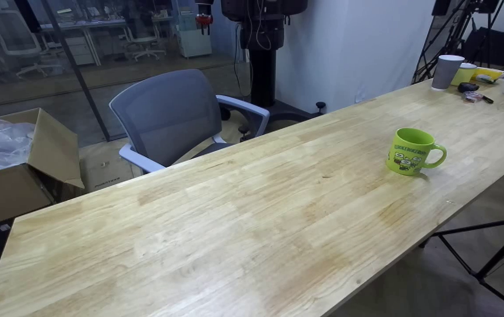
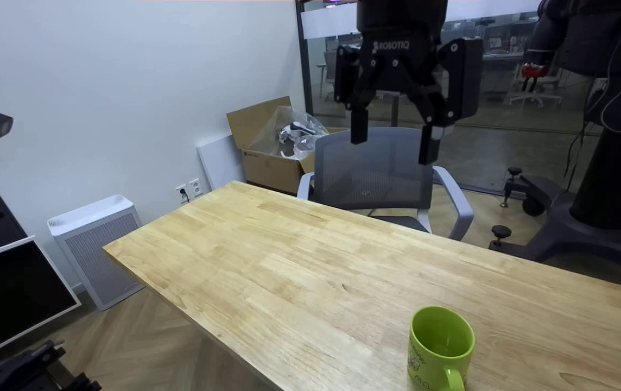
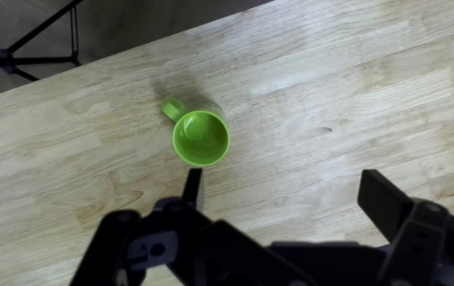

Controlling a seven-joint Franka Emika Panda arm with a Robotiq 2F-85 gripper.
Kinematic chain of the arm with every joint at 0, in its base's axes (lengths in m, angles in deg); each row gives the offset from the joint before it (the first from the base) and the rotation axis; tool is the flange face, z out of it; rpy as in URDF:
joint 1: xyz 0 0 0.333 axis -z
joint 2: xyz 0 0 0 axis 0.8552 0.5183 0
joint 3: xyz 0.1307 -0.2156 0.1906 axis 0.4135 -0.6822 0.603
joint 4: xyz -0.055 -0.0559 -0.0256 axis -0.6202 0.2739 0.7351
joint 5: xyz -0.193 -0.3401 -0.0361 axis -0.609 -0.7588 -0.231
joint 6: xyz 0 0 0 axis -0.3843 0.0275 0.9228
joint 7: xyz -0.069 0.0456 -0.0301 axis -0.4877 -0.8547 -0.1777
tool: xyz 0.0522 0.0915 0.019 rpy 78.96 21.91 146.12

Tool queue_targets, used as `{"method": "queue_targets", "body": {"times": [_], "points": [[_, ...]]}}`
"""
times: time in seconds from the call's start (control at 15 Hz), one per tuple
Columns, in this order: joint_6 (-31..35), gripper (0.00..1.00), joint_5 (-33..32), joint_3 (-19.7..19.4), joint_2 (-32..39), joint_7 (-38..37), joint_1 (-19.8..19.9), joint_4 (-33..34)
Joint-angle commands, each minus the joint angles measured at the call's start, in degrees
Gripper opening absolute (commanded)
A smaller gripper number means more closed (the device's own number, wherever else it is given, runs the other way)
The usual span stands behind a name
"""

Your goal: Pick up the cup and move it to the right twice.

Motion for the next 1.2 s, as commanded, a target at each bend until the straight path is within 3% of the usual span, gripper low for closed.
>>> {"method": "queue_targets", "body": {"times": [0.0,0.8,1.13], "points": [[1.02,1.0,-0.45,-0.35,1.64,-0.06,0.07,-0.41],[8.76,1.0,-4.15,-1.79,9.15,0.19,1.13,-4.31],[15.25,1.0,-3.37,-1.91,11.87,1.69,1.68,-5.98]]}}
